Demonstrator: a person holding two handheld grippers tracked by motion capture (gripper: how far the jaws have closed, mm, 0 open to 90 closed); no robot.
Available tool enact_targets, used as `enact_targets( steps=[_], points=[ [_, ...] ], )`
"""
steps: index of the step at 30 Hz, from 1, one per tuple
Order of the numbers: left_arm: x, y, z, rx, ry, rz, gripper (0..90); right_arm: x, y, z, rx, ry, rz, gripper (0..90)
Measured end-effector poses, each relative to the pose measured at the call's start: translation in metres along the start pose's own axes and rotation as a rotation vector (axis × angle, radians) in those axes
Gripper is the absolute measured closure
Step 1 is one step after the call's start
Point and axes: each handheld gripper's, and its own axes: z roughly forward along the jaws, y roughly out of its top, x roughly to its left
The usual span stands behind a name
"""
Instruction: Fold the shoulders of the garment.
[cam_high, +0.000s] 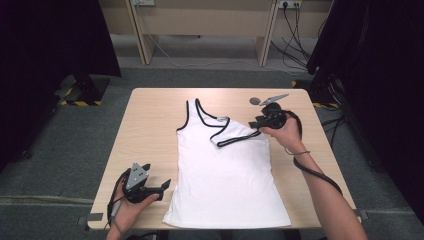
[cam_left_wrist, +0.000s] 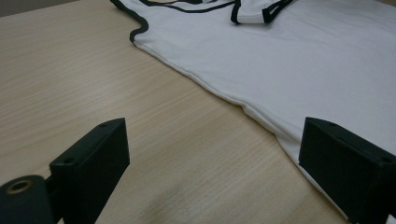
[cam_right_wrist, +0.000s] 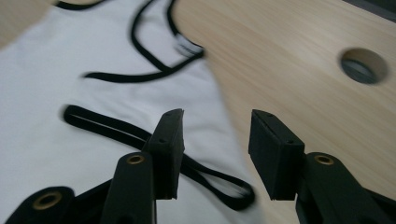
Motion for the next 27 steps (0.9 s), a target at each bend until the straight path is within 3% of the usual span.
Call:
enact_targets(
  steps=[2, 4, 8, 12, 15, 19, 21, 24, 27],
  points=[
    [0.0, 0.0, 0.0, 0.003, 0.0, 0.003, 8.1, -0.011, -0.006, 0.005, 0.052, -0.015, -0.002, 52.6],
    [0.0, 0.0, 0.0, 0.003, 0.002, 0.005, 8.1, -0.016, -0.012, 0.01, 0.088, 0.001, -0.006, 51.1],
    [0.0, 0.0, 0.0, 0.0, 0.003, 0.0, 8.1, -0.019, -0.018, 0.018, 0.096, 0.037, 0.01, 49.7],
    [0.0, 0.0, 0.0, 0.001, 0.002, 0.003, 8.1, -0.016, -0.019, 0.024, 0.118, 0.05, -0.012, 50.0],
    [0.0, 0.0, 0.0, 0.0, 0.002, 0.005, 8.2, -0.012, -0.019, 0.025, 0.118, 0.066, -0.038, 55.8],
    [0.0, 0.0, 0.0, -0.002, 0.002, 0.004, 8.2, -0.007, -0.02, 0.026, 0.127, 0.071, -0.068, 71.8],
    [0.0, 0.0, 0.0, -0.001, 0.002, 0.005, 8.2, -0.006, -0.021, 0.026, 0.133, 0.067, -0.067, 78.7],
    [0.0, 0.0, 0.0, 0.0, 0.002, 0.005, 8.2, -0.007, -0.021, 0.023, 0.117, 0.073, -0.054, 80.5],
    [0.0, 0.0, 0.0, -0.001, 0.003, 0.002, 8.1, -0.012, -0.02, 0.02, 0.1, 0.08, -0.008, 81.5]
  ],
)
